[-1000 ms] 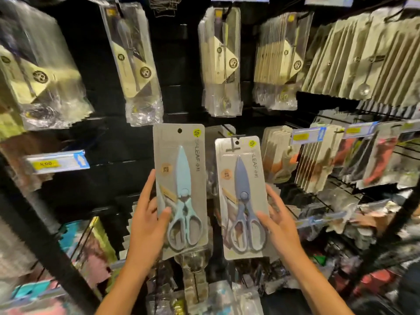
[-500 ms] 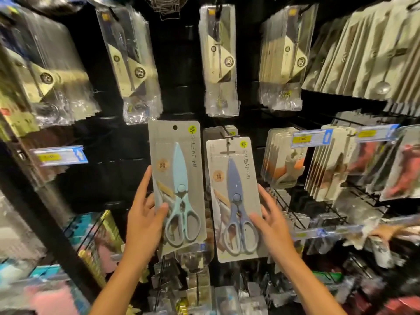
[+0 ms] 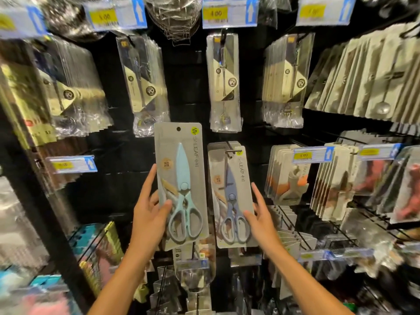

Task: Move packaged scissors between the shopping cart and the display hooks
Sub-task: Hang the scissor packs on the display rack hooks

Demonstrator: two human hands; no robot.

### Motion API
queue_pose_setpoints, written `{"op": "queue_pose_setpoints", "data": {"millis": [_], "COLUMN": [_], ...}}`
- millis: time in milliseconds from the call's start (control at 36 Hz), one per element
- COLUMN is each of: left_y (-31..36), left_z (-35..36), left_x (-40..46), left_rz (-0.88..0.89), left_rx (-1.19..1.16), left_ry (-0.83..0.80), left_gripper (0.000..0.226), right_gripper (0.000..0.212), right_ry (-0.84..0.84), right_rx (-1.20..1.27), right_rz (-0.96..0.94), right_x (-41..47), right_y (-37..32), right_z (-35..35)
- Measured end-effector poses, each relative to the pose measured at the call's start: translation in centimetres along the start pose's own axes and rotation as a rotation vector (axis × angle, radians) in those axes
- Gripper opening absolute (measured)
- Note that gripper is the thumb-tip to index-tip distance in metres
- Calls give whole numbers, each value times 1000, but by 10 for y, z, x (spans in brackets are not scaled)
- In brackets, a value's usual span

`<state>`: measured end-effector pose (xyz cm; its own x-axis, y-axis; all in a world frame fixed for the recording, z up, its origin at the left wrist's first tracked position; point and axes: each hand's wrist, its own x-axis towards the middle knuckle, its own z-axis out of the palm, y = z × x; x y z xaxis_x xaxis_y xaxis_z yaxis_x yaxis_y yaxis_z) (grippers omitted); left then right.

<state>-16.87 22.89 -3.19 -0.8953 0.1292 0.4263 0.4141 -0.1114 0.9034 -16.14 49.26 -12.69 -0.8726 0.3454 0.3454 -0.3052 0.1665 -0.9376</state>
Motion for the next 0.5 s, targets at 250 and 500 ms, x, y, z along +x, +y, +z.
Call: {"op": "queue_pose_setpoints", "data": {"millis": [250, 500], "left_y": [-1, 0], "left_z": [2, 0], "left_x": [11, 17], "left_rz": [30, 36], "left_rx": [-31, -12], "left_ry": [18, 12], "left_gripper": [81, 81], "right_gripper": [80, 81], "right_ry": [-52, -29], "right_rx": [-213, -419], "right_rz": [-53, 0], "right_x": [44, 61], "right_y": [14, 27], "right_z": [5, 10]}}
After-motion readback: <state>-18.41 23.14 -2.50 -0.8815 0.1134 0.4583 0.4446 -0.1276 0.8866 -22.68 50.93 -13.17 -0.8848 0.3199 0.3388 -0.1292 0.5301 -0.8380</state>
